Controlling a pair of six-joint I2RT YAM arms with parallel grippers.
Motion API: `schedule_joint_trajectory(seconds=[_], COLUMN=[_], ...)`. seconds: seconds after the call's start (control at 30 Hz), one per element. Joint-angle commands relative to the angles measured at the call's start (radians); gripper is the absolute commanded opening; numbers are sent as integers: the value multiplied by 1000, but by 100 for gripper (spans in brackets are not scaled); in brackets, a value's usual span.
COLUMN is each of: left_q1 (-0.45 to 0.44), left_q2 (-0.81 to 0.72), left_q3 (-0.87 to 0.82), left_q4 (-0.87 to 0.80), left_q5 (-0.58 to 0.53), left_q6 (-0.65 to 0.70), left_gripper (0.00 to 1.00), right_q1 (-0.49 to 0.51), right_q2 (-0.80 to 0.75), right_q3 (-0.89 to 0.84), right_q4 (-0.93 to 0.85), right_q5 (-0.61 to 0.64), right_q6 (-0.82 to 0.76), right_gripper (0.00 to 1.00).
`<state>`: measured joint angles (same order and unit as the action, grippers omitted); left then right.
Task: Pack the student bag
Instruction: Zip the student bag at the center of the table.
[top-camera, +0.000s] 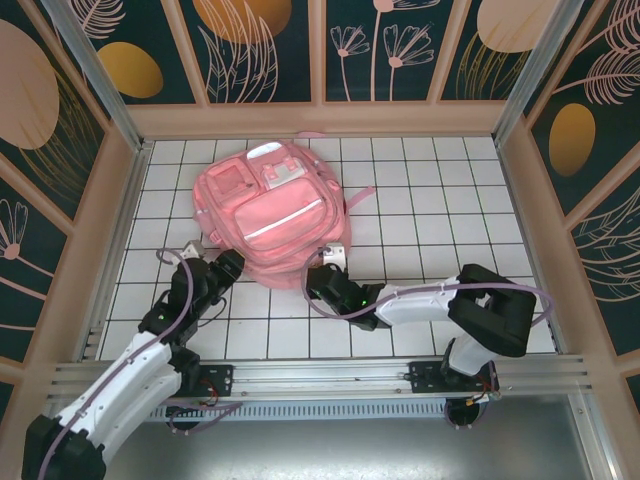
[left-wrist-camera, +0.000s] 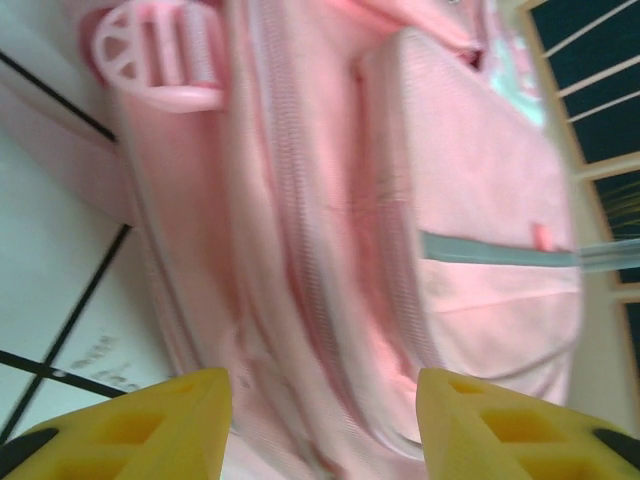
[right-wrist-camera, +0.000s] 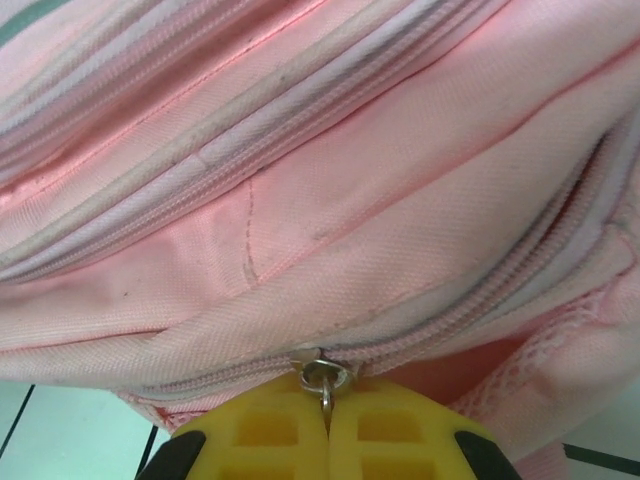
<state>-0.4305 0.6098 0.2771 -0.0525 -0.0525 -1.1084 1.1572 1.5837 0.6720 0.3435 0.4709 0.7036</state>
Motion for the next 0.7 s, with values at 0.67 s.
schedule_joint_trajectory(seconds=[0.67], left_q1=[-446], left_q2=[531], left_q3=[169], left_q4=[321], left_q5=[-161], left_q6=[-380], left_gripper=[58], right_q1=[-5], right_q2=[-85], right_q3=[-69], right_q4=[141], right_q5=[-85], right_q6=[-93], right_gripper=[0])
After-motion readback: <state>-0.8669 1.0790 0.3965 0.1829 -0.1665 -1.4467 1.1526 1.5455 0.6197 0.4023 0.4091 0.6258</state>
